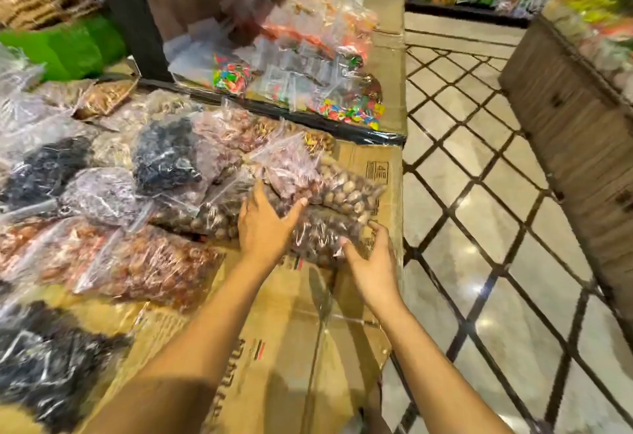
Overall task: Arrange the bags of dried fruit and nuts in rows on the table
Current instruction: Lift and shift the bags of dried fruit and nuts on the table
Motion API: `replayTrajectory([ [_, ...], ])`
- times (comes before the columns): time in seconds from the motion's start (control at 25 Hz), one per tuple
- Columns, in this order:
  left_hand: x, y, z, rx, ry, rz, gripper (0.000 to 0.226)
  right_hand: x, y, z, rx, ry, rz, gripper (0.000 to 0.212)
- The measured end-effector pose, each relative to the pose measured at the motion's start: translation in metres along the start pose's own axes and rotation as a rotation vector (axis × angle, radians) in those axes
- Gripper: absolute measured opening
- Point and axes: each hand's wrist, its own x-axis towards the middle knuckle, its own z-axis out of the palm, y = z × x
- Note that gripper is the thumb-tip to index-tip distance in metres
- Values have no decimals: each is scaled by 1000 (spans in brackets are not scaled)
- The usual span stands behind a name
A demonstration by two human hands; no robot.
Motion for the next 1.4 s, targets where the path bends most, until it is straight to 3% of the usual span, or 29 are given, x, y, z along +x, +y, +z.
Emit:
replayTrajectory([
  [0.12,51,19,22,-12,63,-83,102,67,-2,-12,-22,-119,-92,63],
  [0.4,113,50,59,-20,96,-476,132,181,6,-44,-83,-291,-162,58],
  [0.68,111,69,62,64,160,-545,91,197,-1,-39,-132,-524,-185,61],
  [0.84,106,62,53,-36,111,-501,88,192,-5,-31,-135,-550,-195,58],
  [0.96,102,60,46,-126,63,-512,61,193,-8,-27,-154,-583,-235,54],
  [1.24,114,50,64,31,125,-556,68,256,-36,9,-145,-655,-280,56],
  [1.4,105,48,76,-161,295,-587,55,316,-72,47,-115,-740,-410,52],
])
